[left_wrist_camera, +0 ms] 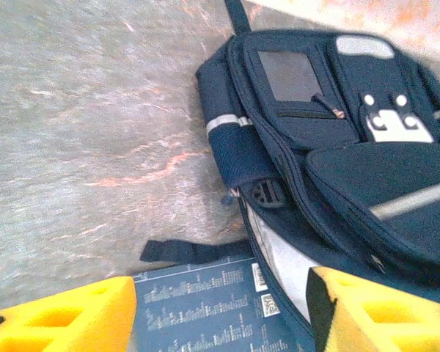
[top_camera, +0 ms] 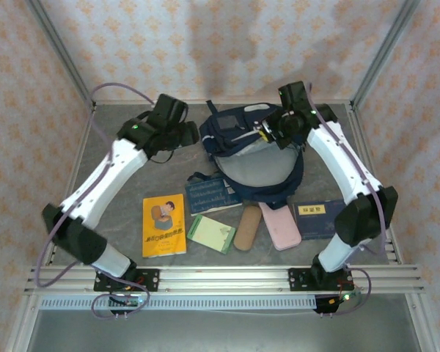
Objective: Pack the student bag
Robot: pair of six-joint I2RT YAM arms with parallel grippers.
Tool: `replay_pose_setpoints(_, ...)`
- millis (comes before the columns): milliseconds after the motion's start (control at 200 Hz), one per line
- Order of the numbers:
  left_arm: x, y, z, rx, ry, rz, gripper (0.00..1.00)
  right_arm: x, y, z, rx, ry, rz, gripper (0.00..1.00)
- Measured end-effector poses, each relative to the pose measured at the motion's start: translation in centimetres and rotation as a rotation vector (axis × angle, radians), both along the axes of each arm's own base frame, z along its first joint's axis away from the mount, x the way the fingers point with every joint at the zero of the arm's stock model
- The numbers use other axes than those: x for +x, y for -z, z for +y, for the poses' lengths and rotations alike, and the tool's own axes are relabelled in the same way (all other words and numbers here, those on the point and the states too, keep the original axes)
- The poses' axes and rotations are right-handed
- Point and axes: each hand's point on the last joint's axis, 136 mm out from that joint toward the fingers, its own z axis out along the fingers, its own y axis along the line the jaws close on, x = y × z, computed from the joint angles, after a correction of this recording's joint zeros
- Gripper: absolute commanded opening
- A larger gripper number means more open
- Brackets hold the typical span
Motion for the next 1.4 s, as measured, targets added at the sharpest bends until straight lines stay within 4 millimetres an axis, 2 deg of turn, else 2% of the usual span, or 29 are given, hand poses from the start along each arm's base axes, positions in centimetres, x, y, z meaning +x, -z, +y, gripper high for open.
replay_pose_setpoints(65,-2.0,-1.2,1.6,0.003,-0.040,-0.021,0.65,0.9,-0.4,2.0,0.015,-0.047,-0.023,0.00)
replay_pose_setpoints(245,-6.4,-2.4,5.4,0.039,-0.133,-0.037,0.67,2.9,-1.7,7.9,0.042,-0.197,-0.103,0.00)
replay_pose_setpoints(375,-8.2,-3.4,6.7,0.042,-0.159,-0.060,0.68,4.0,-3.5,11.5,0.083,-0.289,-0.190,0.00)
replay_pose_setpoints(485,-9.0,-3.9,7.2,0.042,-0.163,-0.071,0.68,4.8,-5.8,14.5,0.138,-0.363,-0.265,0.00)
replay_pose_setpoints(600,-9.4,-4.2,7.4,0.043,-0.160,-0.080,0.68,4.3,-7.3,17.3,0.163,-0.475,-0.340,0.00)
replay_pose_setpoints(706,-9.7,-4.7,7.9,0.062,-0.152,-0.101,0.68,2.3,-6.9,18.8,0.138,-0.580,-0.347,0.00)
replay_pose_setpoints(811,-10.1,-5.2,7.8,0.099,-0.110,-0.127,0.67,0.1,-5.7,18.9,0.089,-0.662,-0.327,0.00)
replay_pose_setpoints(896,-9.9,-5.2,7.3,0.127,-0.052,-0.157,0.67,-1.8,-4.1,17.7,0.044,-0.699,-0.285,0.00)
replay_pose_setpoints(1026,-9.0,-3.1,5.7,0.175,0.088,-0.179,0.65,-3.8,-2.2,14.9,0.018,-0.682,-0.229,0.00)
replay_pose_setpoints(1151,-7.9,-0.1,2.2,0.206,0.316,-0.136,0.65,-4.0,-1.1,13.1,0.033,-0.626,-0.204,0.00)
replay_pose_setpoints(1401,-5.7,2.1,-5.2,0.203,0.687,-0.179,0.70,-3.4,0.3,10.7,0.143,-0.489,-0.153,0.00)
